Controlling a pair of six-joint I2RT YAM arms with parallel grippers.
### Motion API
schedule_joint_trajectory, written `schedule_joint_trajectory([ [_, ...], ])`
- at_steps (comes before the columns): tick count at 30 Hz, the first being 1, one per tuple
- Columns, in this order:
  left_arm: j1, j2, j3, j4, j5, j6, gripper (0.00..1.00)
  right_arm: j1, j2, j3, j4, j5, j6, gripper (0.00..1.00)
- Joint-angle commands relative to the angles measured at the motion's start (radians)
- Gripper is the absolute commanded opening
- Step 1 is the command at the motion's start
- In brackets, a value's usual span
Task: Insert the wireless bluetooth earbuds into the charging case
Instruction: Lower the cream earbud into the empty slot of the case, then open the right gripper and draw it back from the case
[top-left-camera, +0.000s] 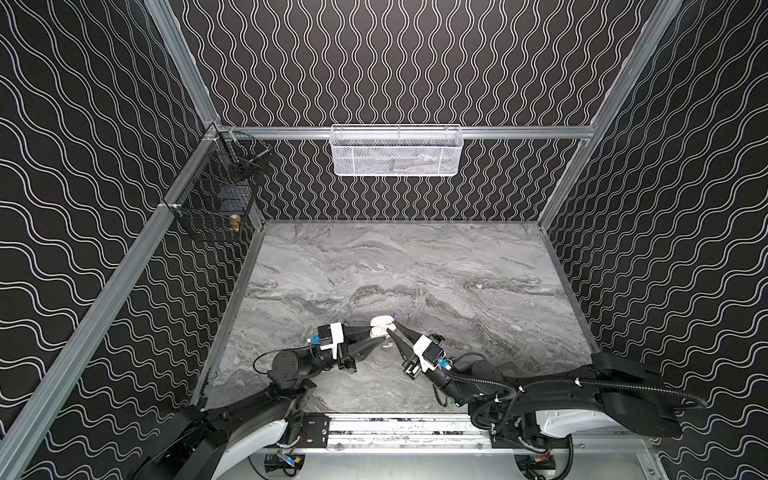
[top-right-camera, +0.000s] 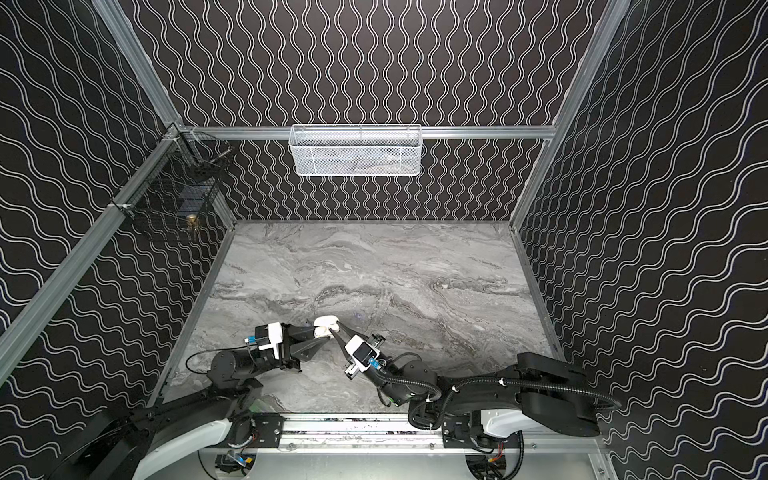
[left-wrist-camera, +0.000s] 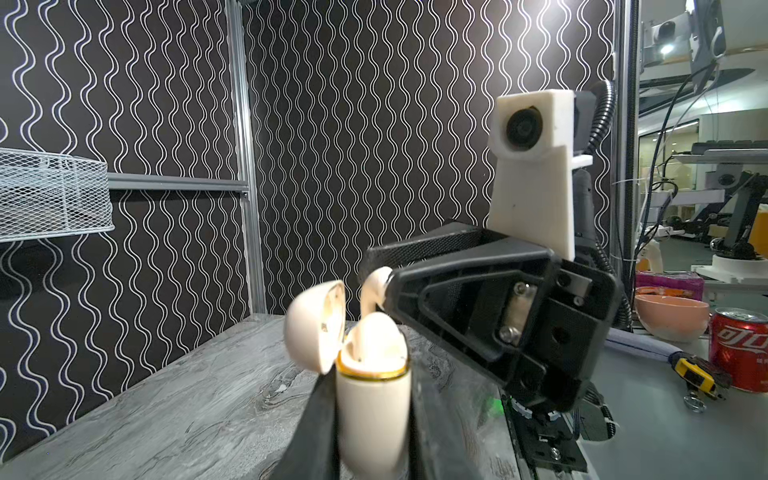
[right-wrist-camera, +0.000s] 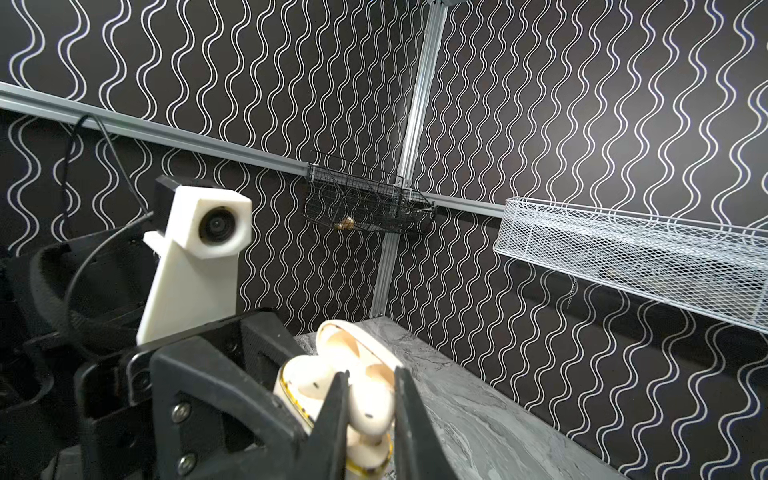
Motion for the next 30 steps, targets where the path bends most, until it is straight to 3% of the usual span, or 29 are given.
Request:
schedule_joint_trajectory([
  [1,0.001,-0.004,0.000,0.074,-0.021,-0.006,0.00,0.001,0.015,0.004,0.010,-0.010,0.011,0.14],
  [6,0.000,-0.005,-0.001,0.074,-0.020,-0.003,0.00,0.002,0.033,0.019,0.007,0.002,0.011,0.16],
  [15,0.001,-0.003,0.001,0.073,-0.021,0.000,0.00,0.004,-0.029,0.036,-0.087,-0.026,0.059,0.48],
  [21,0.002,-0.004,-0.002,0.068,-0.023,0.008,0.00,0.008,-0.115,0.063,-0.225,-0.064,0.112,0.57],
  [25,0.000,0.009,-0.002,0.073,-0.021,0.015,0.00,0.012,-0.202,0.081,-0.355,-0.063,0.176,0.57],
  [30,0.001,0.020,0.004,0.070,0.008,0.032,0.00,0.012,-0.309,0.116,-0.556,-0.026,0.278,0.35],
])
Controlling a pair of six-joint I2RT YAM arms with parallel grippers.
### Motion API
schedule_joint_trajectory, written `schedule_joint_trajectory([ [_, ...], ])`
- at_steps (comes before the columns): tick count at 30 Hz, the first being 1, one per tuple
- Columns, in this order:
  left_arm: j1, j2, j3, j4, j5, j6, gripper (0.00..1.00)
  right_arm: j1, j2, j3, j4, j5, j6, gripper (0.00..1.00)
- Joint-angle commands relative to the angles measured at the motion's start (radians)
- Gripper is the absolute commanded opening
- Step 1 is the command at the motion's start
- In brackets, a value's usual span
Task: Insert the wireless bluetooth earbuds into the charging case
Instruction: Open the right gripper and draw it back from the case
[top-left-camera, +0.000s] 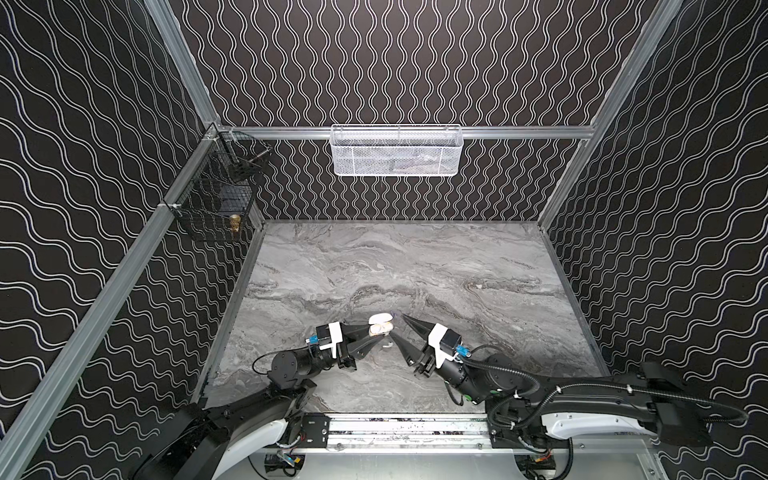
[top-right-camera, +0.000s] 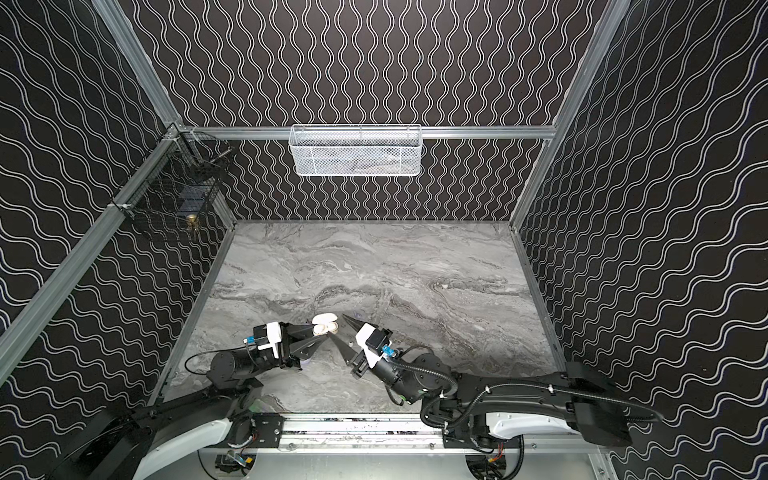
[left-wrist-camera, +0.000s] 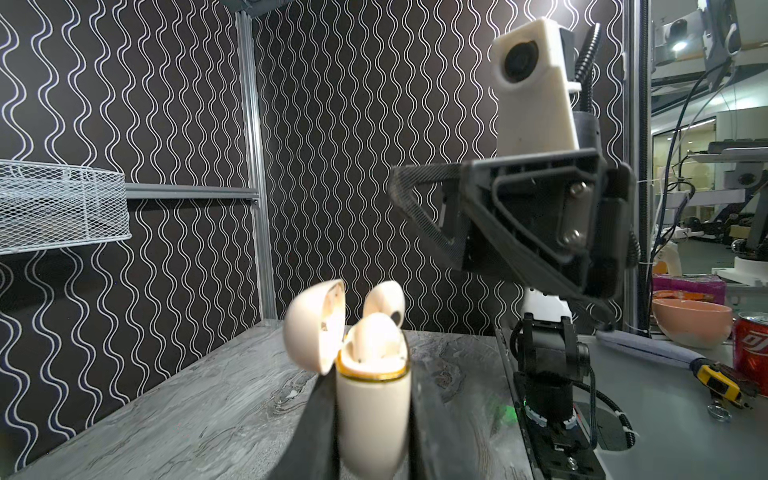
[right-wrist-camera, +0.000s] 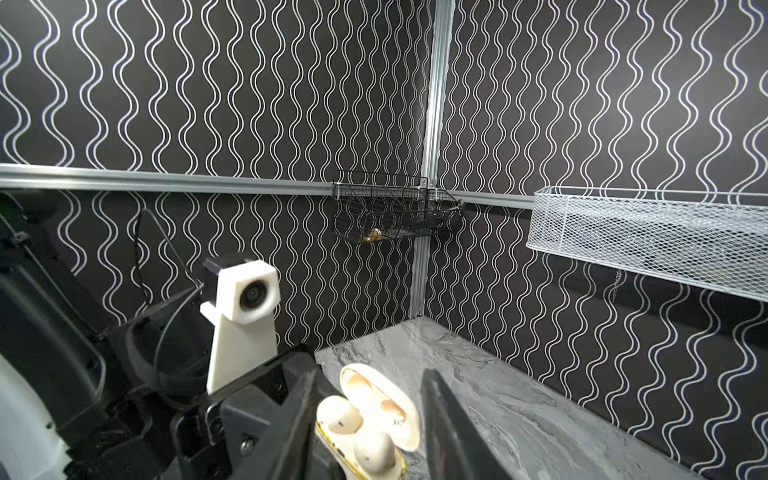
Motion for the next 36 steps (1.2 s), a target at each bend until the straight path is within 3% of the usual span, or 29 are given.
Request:
schedule_joint_trajectory([
  [1,0.001,0.002,0.006,0.037,0.021,0.028,0.00,0.001,-0.043,0.034,-0.193,0.023,0.090,0.32],
  [6,0.001,0.003,0.012,0.021,0.037,0.037,0.00,0.002,-0.038,0.084,-0.362,0.058,0.119,0.22],
  [11,-0.001,0.019,0.014,0.042,0.047,0.035,0.00,0.002,-0.007,0.080,-0.363,0.008,0.117,0.21],
  [21,-0.001,0.022,0.015,0.044,0.056,0.037,0.00,0.001,0.040,0.107,-0.374,0.084,0.140,0.11],
  [27,-0.002,0.033,0.019,0.041,0.056,0.040,0.00,0.002,-0.034,0.134,-0.438,0.109,0.183,0.21],
  [30,-0.002,0.037,0.022,0.039,0.060,0.040,0.00,-0.013,-0.090,0.121,-0.435,0.189,0.212,0.29],
  [33,-0.002,0.042,0.027,0.037,0.063,0.038,0.00,-0.122,-0.090,0.174,-0.585,0.178,0.332,0.28],
  [36,-0.003,0.049,0.029,0.035,0.067,0.041,0.00,-0.334,-0.027,0.249,-0.757,-0.050,0.496,0.25],
])
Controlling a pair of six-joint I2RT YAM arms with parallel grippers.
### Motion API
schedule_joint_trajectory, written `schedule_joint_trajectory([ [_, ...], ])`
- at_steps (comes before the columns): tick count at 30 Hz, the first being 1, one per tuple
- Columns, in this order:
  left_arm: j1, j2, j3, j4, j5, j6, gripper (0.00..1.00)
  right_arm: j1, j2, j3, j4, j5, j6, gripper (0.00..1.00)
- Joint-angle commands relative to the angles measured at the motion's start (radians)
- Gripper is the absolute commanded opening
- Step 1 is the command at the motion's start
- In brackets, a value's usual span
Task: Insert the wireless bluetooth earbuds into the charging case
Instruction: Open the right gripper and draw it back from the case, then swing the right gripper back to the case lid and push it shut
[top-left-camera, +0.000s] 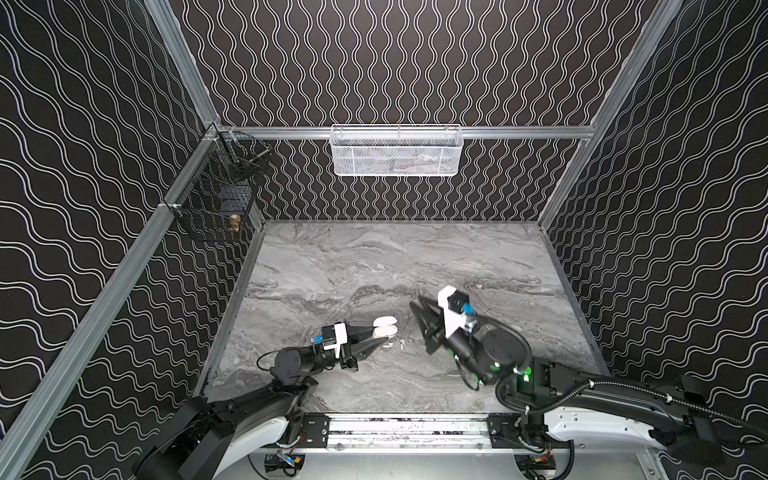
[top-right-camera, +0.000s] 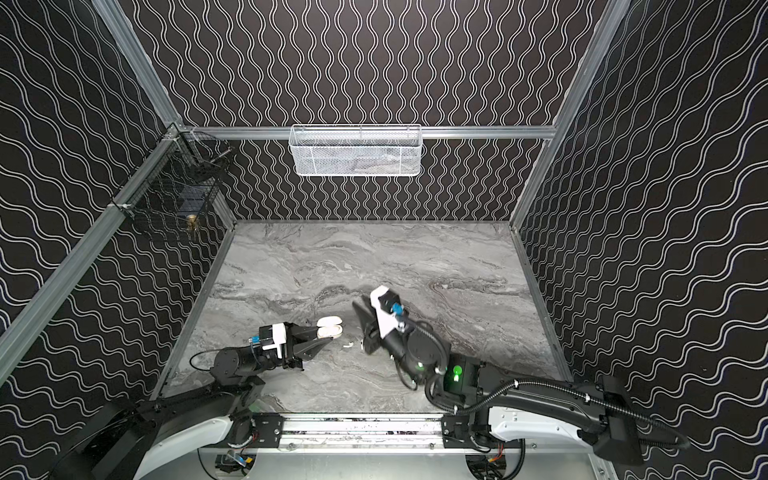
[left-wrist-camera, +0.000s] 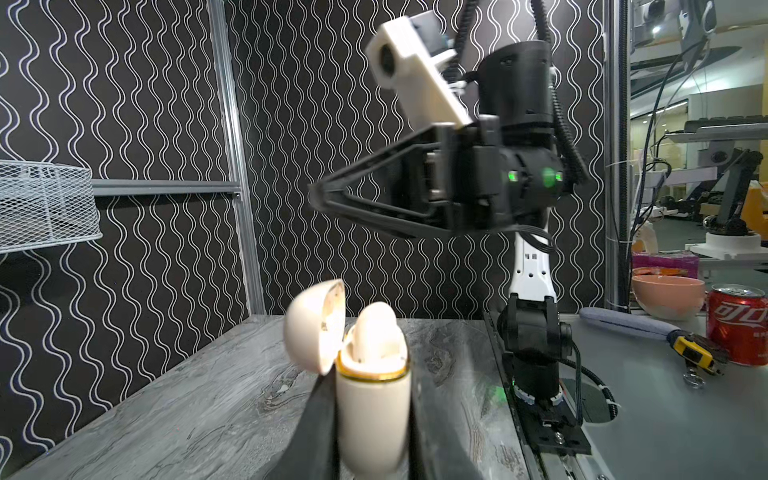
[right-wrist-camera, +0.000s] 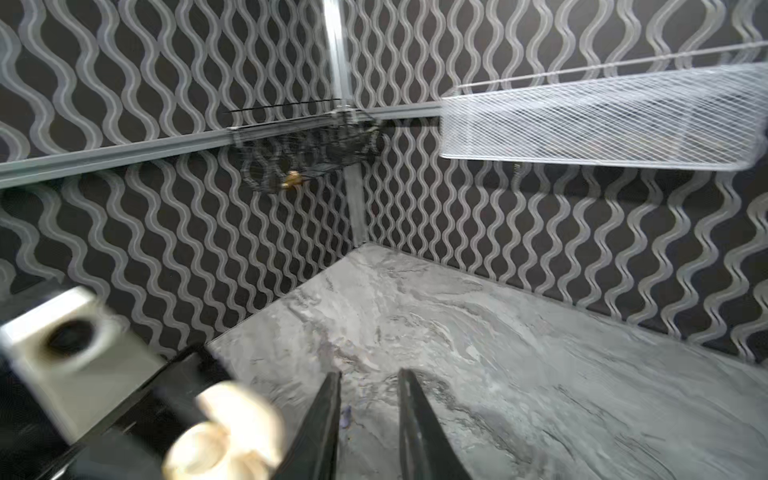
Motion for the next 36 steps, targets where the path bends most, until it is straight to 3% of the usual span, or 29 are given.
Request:
schedule_joint_trajectory([
  [1,0.000,0.007,0.012,0.035,0.013,0.015,0.00,-0.173,0.066,0.060,-0.210,-0.246,0.208,0.24],
  [3,-0.001,0.010,0.014,0.040,0.017,0.015,0.00,-0.220,0.122,0.083,-0.226,-0.344,0.223,0.25],
  [10,-0.001,-0.001,0.019,0.003,0.017,0.026,0.00,-0.224,0.227,0.113,-0.120,-0.648,0.165,0.32],
  [17,-0.003,-0.001,0.021,-0.006,0.014,0.027,0.00,-0.224,0.142,0.015,0.070,-0.855,0.166,0.36],
  [23,-0.003,0.020,0.021,0.019,0.014,0.023,0.00,-0.224,0.078,-0.062,0.195,-0.957,0.188,0.37],
  [27,-0.003,0.014,0.020,-0.004,-0.002,0.031,0.00,-0.224,0.042,-0.070,0.179,-0.917,0.185,0.37],
  [30,-0.002,-0.002,0.024,-0.089,-0.081,0.033,0.00,-0.225,-0.001,-0.066,0.099,-0.714,0.198,0.40],
  [33,-0.001,-0.040,0.058,-0.301,-0.256,0.016,0.00,-0.224,-0.023,-0.055,0.001,-0.503,0.228,0.42],
  [36,-0.001,-0.086,0.154,-0.668,-0.495,-0.039,0.00,-0.224,-0.016,-0.057,-0.066,-0.349,0.267,0.45],
])
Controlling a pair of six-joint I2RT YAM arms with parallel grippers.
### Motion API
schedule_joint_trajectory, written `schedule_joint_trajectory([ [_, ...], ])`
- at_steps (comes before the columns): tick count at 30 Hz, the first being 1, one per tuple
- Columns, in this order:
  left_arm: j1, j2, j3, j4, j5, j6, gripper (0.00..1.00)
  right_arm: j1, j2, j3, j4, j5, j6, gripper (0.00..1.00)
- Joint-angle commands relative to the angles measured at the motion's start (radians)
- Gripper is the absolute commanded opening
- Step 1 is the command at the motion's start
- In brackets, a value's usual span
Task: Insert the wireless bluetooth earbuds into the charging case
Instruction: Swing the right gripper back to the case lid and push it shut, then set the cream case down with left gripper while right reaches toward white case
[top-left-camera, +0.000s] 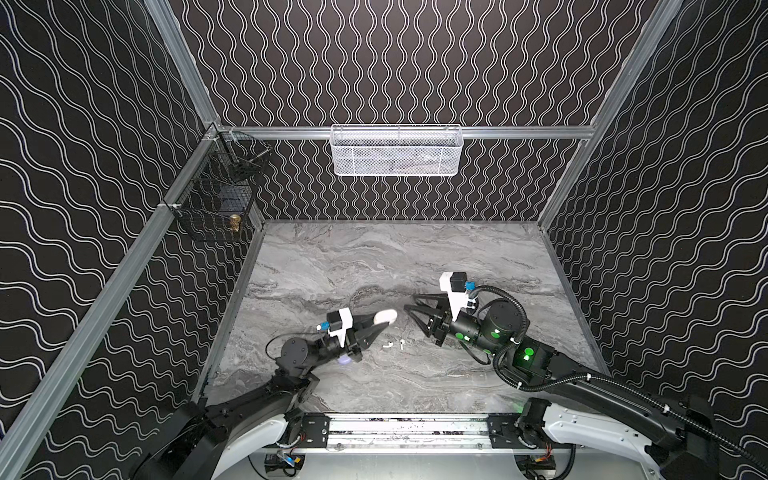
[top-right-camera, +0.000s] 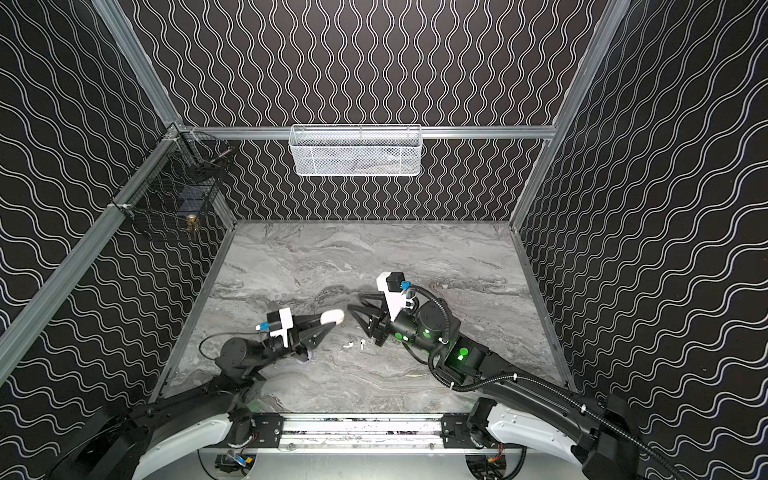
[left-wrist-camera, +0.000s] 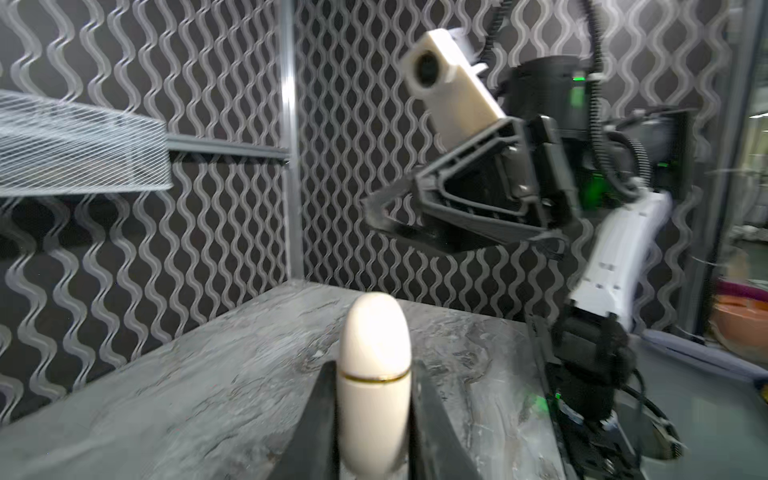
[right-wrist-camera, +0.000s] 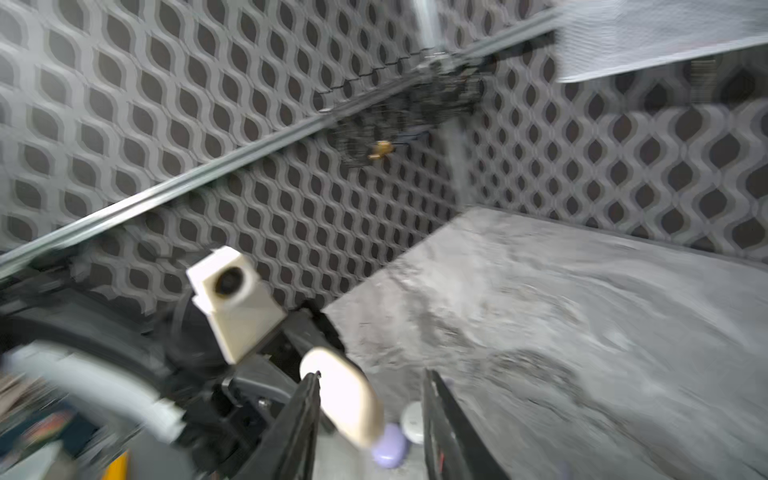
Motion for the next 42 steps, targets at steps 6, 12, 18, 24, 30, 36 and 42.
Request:
schedule_joint_trajectory([
  [6,0.035,0.052,0.176,-0.604,-0.416,-0.130,0.00,-0.001,0.078,0.014,-0.140,0.272,0.102,0.48],
  [12,0.214,0.317,0.285,-0.685,-0.232,-0.240,0.00,0.007,0.189,0.088,-0.283,0.287,0.147,0.48],
  [18,0.263,0.471,0.346,-0.700,-0.138,-0.251,0.00,0.025,0.295,0.105,-0.359,0.328,0.185,0.49],
  [24,0.310,0.586,0.402,-0.749,-0.094,-0.259,0.00,0.102,0.436,0.191,-0.441,0.381,0.190,0.57],
  [30,0.335,0.705,0.458,-0.783,-0.055,-0.270,0.00,0.137,0.563,0.275,-0.446,0.355,0.187,0.62],
  [36,0.350,0.778,0.489,-0.809,-0.031,-0.285,0.00,0.175,0.708,0.418,-0.489,0.365,0.200,0.68],
  [42,0.361,0.819,0.527,-0.865,-0.082,-0.263,0.25,0.204,0.816,0.517,-0.532,0.397,0.227,0.74],
])
